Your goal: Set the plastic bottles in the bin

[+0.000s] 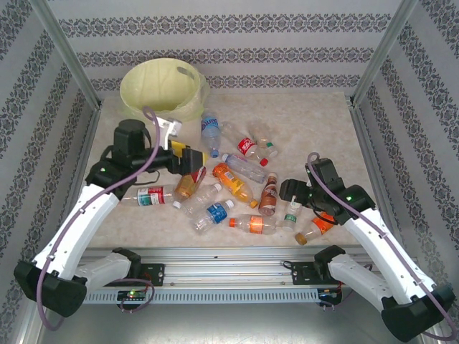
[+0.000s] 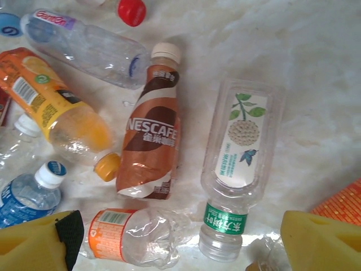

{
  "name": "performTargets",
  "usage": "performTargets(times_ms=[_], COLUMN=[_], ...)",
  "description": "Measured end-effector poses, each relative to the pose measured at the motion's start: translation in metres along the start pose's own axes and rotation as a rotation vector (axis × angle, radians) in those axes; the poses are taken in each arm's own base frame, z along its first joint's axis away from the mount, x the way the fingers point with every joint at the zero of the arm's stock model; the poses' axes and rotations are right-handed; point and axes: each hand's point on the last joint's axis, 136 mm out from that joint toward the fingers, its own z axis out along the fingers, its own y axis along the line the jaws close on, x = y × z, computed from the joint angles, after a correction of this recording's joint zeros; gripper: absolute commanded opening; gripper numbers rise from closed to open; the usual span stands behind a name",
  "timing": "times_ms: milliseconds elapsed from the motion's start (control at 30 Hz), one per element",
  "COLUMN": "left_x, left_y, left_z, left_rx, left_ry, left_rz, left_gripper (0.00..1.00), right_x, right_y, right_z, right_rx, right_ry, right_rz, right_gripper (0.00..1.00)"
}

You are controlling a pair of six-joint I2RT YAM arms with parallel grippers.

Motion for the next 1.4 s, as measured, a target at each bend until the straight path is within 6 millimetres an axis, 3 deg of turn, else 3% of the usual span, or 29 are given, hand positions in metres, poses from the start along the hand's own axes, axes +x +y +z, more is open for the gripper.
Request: performTargets(times_ms=[100,233,700,1133,1400], left_x=[0.02,0.039,0.041,0.048,0.052], left_y=[-0.009,-0.004,-0.017,-0.006,-0.003], left_z=[0.016,0.027,0.037,0.048,0.05], left_rx=[0.09,0.124,0.152,0.12,0.11], left_ry=[0.026,0.047,0.046,0.072,0.089], left_rz=[0.022,0.013,0.055,0.04,0.039], left_gripper=[1.0,1.0,1.0,1.0,1.0], right_x=[0.001,0.004,0.01,0.004,0.005], right_y=[-0.007,-0.011,-0.04,-0.045,-0.048], right_z=[0.003,0.01,0.061,0.103,0.116], right_rx=[0.032,0.06,0.177,0.217,0.231], right_ry=[0.017,0.051,0.147,0.196,0.204], right_rz=[0.019,0.028,0.105,0.113,0.113], right_gripper=[0.87,0.87,0.89,0.87,0.83])
